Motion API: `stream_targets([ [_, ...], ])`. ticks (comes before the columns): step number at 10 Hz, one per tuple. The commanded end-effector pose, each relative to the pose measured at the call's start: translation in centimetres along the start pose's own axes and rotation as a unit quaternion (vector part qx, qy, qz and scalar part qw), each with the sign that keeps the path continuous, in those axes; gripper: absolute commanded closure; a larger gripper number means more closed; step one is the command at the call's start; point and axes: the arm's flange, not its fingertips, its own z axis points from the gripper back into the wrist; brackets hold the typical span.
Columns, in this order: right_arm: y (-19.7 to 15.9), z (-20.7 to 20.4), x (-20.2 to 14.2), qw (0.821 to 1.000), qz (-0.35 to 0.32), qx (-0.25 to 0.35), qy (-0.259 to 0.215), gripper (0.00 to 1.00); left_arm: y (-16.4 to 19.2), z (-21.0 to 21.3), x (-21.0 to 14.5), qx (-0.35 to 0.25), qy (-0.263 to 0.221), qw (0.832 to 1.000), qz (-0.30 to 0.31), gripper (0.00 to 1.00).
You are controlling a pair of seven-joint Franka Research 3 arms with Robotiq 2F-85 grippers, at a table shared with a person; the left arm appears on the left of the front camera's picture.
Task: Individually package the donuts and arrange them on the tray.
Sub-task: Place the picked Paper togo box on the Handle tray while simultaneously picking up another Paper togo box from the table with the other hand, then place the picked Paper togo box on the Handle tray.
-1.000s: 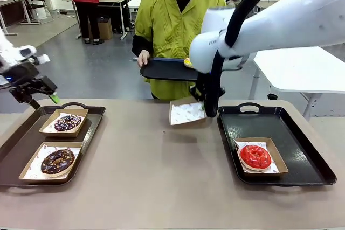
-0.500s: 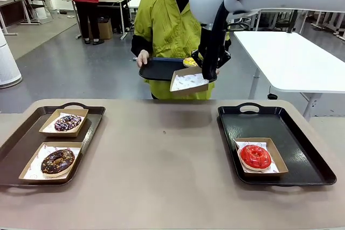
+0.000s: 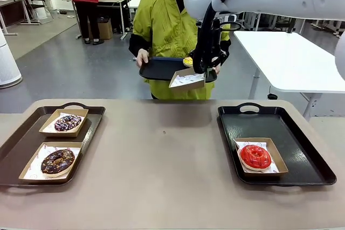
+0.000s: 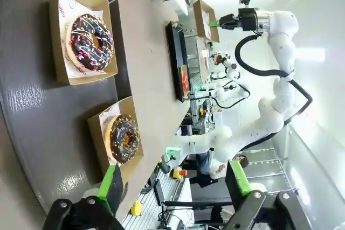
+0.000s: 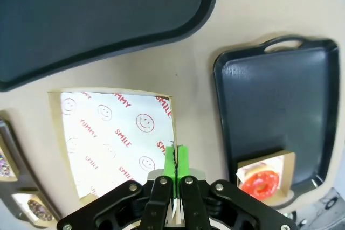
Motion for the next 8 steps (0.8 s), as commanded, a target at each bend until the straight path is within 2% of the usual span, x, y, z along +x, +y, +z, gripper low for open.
stream_targets([
  [1,0.04,0.59,-0.64,1.000,0.004,0.004,-0.006,1.00,-1.39,-0.25,-0.48,0.010,0.007,1.000,-0.013,0.00],
  [8,0.04,0.59,-0.64,1.000,0.004,0.004,-0.006,1.00,-1.39,-0.25,-0.48,0.010,0.007,1.000,-0.013,0.00],
])
